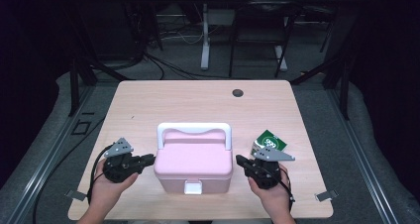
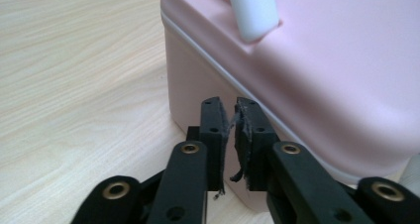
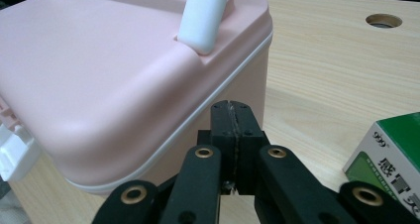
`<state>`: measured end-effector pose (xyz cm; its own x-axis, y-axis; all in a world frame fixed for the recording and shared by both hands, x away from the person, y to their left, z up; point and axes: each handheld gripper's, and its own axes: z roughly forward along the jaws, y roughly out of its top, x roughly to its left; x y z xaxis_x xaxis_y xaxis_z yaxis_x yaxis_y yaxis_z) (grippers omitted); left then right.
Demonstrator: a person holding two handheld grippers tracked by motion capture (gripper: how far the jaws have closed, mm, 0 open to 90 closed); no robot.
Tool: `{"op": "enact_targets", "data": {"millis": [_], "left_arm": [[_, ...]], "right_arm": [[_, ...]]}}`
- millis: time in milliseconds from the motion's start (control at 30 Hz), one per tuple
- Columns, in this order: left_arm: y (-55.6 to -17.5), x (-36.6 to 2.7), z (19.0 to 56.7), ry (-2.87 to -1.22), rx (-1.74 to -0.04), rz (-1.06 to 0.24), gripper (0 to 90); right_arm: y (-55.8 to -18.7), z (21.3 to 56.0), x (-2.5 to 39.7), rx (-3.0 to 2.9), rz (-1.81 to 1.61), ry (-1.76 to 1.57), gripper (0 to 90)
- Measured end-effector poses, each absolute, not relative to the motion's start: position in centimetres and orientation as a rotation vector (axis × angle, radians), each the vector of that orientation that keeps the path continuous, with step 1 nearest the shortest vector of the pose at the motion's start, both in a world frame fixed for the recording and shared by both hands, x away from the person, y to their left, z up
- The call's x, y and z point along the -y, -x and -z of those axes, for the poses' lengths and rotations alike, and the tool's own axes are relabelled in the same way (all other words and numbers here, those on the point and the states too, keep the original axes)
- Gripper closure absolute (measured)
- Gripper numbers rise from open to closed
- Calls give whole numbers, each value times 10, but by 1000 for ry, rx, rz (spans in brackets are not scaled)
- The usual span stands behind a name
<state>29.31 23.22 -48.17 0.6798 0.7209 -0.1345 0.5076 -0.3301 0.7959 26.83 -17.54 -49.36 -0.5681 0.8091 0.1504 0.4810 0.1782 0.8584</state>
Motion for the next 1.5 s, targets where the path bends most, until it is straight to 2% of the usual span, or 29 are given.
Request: {"op": "enact_targets", "data": {"millis": [233,433,600,633,733,967,1333,1500], "left_arm": [[-296,-232,467,-1981,-945,-299,700],[-297,-232,453,-1955,-941,-322,639],[-299,-234,447,-1945,-914,-316,624],[-301,-233,444,-1948,-918,-307,591],[-303,-231,442,-1941,-912,-291,580],[-314,-216,442,-1960,-904,-259,479],[-329,-207,448,-1962,-908,-199,482],[-328,-206,449,-1949,-903,-175,522]], "right_arm": [[-274,477,179,-2126,-1364,-1212,815],[-275,459,177,-2126,-1392,-1176,698],[-276,451,177,-2129,-1428,-1172,642],[-278,450,176,-2137,-1450,-1167,610],[-281,450,173,-2155,-1444,-1158,590],[-291,449,162,-2177,-1462,-1133,525],[-305,455,158,-2173,-1468,-1171,517],[-305,457,156,-2170,-1499,-1136,534]]}}
